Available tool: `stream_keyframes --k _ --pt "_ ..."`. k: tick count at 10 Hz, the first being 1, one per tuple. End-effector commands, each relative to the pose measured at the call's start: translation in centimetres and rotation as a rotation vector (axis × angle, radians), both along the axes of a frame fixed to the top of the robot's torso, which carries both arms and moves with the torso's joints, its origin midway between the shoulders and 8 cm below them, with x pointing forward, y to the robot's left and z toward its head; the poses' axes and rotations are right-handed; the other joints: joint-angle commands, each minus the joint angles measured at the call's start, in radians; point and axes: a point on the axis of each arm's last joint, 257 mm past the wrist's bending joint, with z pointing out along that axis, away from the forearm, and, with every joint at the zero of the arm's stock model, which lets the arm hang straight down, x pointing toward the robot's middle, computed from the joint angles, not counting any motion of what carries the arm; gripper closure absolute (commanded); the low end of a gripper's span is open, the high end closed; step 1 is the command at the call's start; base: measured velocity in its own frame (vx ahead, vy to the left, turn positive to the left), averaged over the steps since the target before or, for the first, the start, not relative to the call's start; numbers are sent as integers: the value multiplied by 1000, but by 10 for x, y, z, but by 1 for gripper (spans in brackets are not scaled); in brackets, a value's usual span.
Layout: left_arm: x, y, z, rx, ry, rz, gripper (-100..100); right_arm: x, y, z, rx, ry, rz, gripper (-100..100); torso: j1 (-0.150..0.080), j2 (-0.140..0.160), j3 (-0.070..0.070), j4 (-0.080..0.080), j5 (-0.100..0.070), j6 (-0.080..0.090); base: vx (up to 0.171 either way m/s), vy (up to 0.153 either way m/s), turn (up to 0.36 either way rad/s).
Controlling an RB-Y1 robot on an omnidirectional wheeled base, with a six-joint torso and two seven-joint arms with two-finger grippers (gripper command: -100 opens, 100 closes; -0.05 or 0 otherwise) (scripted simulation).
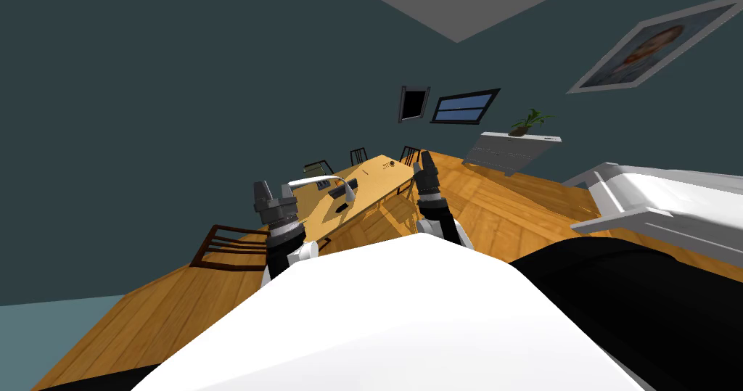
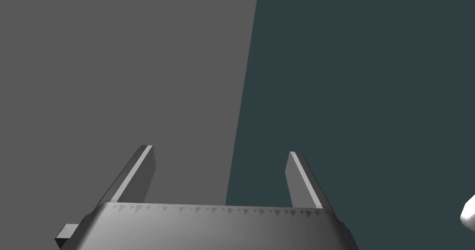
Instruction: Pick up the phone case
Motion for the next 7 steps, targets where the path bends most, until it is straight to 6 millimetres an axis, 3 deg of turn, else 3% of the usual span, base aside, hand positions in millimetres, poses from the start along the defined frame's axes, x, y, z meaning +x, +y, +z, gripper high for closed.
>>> stream_keyframes --k 1,5,6,7 --pt "7 -2 -6 16 27 -20 -100 0 0 0 0 0 0 0 0 0 0 0 0 0 -12 -7 -14" --pt "43 0 -44 24 172 -80 -100 0 0 0 0 0 0 0 -2 3 2 1 0 0 -48 -37 -35" --pt "45 0 -46 22 181 -79 -100 0 0 0 0 0 0 0 -3 4 2 1 -1 0 -44 -36 -16" --pt "57 3 -62 12 234 -90 -100 0 0 0 0 0 0 0 -2 3 2 1 -1 0 -47 -34 -40"
